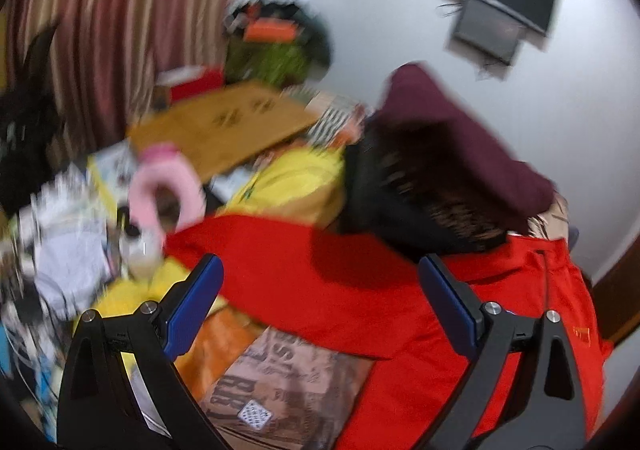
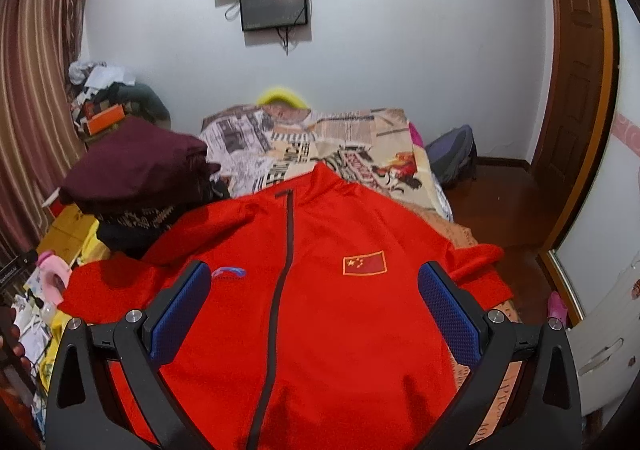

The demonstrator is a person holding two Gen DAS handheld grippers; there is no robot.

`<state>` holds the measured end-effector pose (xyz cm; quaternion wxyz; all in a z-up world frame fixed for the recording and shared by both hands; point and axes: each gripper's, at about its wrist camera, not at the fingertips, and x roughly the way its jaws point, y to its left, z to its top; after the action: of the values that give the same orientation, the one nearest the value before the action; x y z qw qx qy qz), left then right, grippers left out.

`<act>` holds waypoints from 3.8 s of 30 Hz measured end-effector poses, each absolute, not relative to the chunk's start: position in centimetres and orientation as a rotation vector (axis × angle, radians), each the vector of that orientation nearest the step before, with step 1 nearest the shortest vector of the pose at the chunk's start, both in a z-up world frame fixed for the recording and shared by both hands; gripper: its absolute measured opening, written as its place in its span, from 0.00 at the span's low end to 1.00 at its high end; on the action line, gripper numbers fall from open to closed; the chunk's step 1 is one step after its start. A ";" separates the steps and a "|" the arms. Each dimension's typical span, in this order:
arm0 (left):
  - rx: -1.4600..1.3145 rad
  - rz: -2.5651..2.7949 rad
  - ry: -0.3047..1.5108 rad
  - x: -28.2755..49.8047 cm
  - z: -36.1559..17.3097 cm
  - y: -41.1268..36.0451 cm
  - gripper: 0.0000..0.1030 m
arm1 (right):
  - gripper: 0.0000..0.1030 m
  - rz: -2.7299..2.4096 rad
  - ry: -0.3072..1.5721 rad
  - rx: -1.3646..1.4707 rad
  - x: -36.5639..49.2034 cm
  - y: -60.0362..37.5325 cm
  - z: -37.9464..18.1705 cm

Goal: Fold large clothes

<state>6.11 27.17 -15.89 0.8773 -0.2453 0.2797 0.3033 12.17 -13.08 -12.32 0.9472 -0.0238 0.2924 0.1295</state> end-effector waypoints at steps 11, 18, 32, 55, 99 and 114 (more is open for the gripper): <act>-1.027 0.551 0.691 3.8 -26.8 38.4 0.75 | 1.00 0.248 0.693 -0.099 14.5 -11.6 -14.8; -1.142 0.567 0.726 4.2 -30.5 41.5 0.69 | 1.00 0.247 0.728 -0.106 15.5 -11.0 -15.6; -0.918 0.716 0.793 6.6 -30.1 42.2 0.16 | 1.00 0.249 0.741 -0.116 16.4 -10.9 -15.7; -0.389 0.347 0.417 11.8 -7.1 24.6 0.04 | 1.00 0.293 0.706 -0.102 16.2 -12.5 -15.2; -0.030 -0.370 0.988 24.1 -18.5 -2.8 0.47 | 1.00 0.211 0.677 -0.102 16.7 -19.0 -15.1; -0.082 0.048 0.901 19.5 -16.4 13.0 0.66 | 1.00 0.411 0.680 -0.309 17.7 -10.8 -15.4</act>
<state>19.50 12.99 -16.43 0.8992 -0.0395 0.4351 0.0234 17.70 -10.76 -15.37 0.9105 -0.1498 0.3299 0.1992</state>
